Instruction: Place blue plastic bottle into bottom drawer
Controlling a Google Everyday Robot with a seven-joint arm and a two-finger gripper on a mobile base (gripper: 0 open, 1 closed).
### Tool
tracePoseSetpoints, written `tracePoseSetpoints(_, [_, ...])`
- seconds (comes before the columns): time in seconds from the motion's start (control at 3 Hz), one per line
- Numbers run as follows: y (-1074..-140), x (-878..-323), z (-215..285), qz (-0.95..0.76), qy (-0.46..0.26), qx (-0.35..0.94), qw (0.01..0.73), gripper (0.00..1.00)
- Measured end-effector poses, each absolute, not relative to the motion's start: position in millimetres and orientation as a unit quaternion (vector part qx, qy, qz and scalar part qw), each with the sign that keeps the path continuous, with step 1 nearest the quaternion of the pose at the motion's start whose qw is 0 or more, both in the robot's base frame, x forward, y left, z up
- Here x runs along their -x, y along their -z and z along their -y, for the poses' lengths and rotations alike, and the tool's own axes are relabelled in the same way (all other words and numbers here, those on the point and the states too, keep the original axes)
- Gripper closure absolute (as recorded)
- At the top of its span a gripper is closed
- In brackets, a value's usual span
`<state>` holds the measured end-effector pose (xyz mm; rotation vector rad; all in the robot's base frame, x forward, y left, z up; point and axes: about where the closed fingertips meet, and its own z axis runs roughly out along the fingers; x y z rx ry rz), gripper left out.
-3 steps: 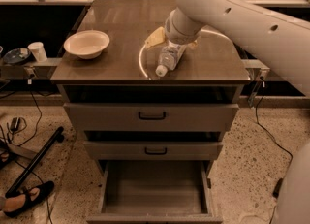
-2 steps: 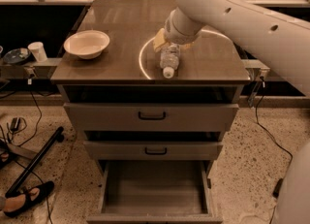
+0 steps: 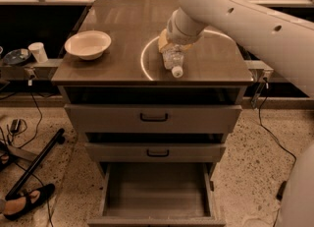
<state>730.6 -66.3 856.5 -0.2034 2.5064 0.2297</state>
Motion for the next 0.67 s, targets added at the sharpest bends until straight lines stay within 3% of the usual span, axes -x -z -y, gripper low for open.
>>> tracePoseSetpoints(0.33, [-856.4, -730.6, 66.3, -0.946, -0.087, 0.077, 0.303, 1.0])
tracePoseSetpoints(0.67, [-859.5, -731.4, 66.0, -0.945, -0.085, 0.078, 0.306, 1.0])
